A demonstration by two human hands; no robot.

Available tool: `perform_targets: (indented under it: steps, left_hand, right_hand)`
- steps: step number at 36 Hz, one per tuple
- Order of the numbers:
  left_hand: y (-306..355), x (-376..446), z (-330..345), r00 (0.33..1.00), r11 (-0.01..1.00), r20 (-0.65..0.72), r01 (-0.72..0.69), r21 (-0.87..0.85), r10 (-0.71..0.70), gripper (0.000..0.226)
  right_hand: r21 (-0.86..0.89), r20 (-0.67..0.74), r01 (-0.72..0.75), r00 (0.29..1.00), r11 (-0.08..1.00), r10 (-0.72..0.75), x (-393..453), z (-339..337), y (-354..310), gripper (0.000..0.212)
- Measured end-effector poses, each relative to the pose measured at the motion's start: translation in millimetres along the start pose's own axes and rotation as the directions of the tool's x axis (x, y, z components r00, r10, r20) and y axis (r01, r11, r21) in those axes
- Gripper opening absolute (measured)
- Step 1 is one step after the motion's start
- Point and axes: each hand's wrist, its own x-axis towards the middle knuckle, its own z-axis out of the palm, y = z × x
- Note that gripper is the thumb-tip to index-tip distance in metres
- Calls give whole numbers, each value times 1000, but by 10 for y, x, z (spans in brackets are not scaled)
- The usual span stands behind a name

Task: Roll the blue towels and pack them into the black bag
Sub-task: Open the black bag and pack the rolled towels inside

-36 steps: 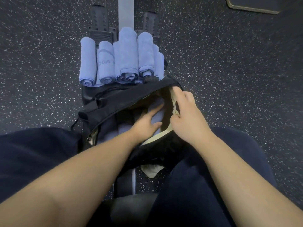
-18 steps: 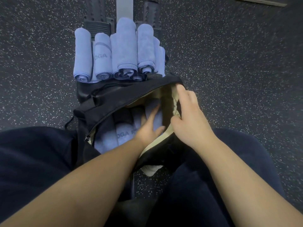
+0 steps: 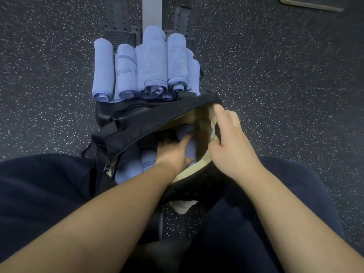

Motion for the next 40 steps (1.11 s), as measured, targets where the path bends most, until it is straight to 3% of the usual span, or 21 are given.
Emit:
perform_targets:
  steps: [8, 12, 15, 18, 22, 25, 30, 33, 37, 40]
  left_hand:
    - [-86, -19, -1, 991, 977, -77, -88, 196, 105, 74]
    - [-159, 73, -111, 976, 948, -10, -211, 239, 220, 71]
    - [-225, 165, -97, 943, 942, 96, -327, 72, 319, 64]
    - [-223, 223, -104, 983, 954, 57, -155, -255, 175, 59]
    - [-134, 193, -145, 993, 962, -82, -109, -249, 91, 53]
    - [-92, 100, -118, 991, 982, -97, -108, -155, 94, 51]
    - [-181, 62, -99, 958, 958, 11, -287, 28, 287, 52]
    - [-277, 96, -5, 890, 870, 147, -454, 193, 431, 71]
    - [-300, 65, -23, 880, 842, 259, -462, 280, 397, 83]
    - [-333, 5, -32, 888, 860, 203, -454, 233, 413, 78]
  right_hand:
    - [3, -3, -2, 1000, 1000, 2, -3, -18, -1, 78]
    - [-3, 9, 2, 1000, 1000, -2, -14, -40, 0, 79]
    - [-15, 29, -4, 1000, 1000, 5, -32, -65, 14, 76]
    - [-16, 39, -17, 999, 1000, 18, -53, -114, 35, 72]
    - [-22, 46, -36, 998, 999, 37, -64, -162, 55, 72]
    - [-31, 54, -39, 998, 999, 40, -62, -159, 56, 72]
    - [-16, 57, -47, 997, 999, 48, -48, -149, 86, 74]
    - [-23, 68, -61, 996, 998, 63, -39, -142, 89, 76]
    - [-24, 72, -62, 995, 998, 63, -47, -139, 77, 76]
    - [-20, 63, -53, 997, 998, 54, -50, -147, 72, 76]
